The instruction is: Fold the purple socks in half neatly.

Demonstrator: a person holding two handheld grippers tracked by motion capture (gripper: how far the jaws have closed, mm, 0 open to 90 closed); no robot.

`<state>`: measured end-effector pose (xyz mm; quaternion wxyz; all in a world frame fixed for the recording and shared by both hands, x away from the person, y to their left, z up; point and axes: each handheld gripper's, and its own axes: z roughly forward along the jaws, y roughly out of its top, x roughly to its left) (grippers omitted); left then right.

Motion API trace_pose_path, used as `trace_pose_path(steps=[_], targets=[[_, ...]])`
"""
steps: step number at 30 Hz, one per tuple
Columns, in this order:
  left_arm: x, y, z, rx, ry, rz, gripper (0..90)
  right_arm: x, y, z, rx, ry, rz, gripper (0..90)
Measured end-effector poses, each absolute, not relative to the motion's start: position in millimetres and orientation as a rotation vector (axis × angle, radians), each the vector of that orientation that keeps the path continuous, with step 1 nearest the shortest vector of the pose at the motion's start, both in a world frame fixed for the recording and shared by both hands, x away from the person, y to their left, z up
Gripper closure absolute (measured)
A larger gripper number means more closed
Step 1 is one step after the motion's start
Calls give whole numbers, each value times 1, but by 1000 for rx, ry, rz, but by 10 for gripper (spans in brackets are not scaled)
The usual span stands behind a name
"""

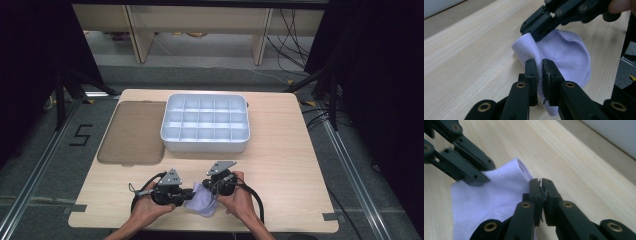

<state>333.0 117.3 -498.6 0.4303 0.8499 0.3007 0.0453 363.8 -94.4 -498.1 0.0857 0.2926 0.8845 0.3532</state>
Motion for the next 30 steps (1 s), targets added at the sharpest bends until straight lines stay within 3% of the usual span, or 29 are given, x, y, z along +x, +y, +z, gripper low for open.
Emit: trace_pose_path(steps=[7,15,20,30], targets=[[331,116,-495,2123,729,141,828,366,-95,-498,841,2636,1061,874],[330,118,-493,2123,728,150,827,345,-117,-475,835,2619,1108,860],[327,116,-491,2125,720,166,826,331,-121,-483,868,2664,1072,859],[324,104,-484,2082,687,113,815,336,-121,-495,868,2713,1046,861]])
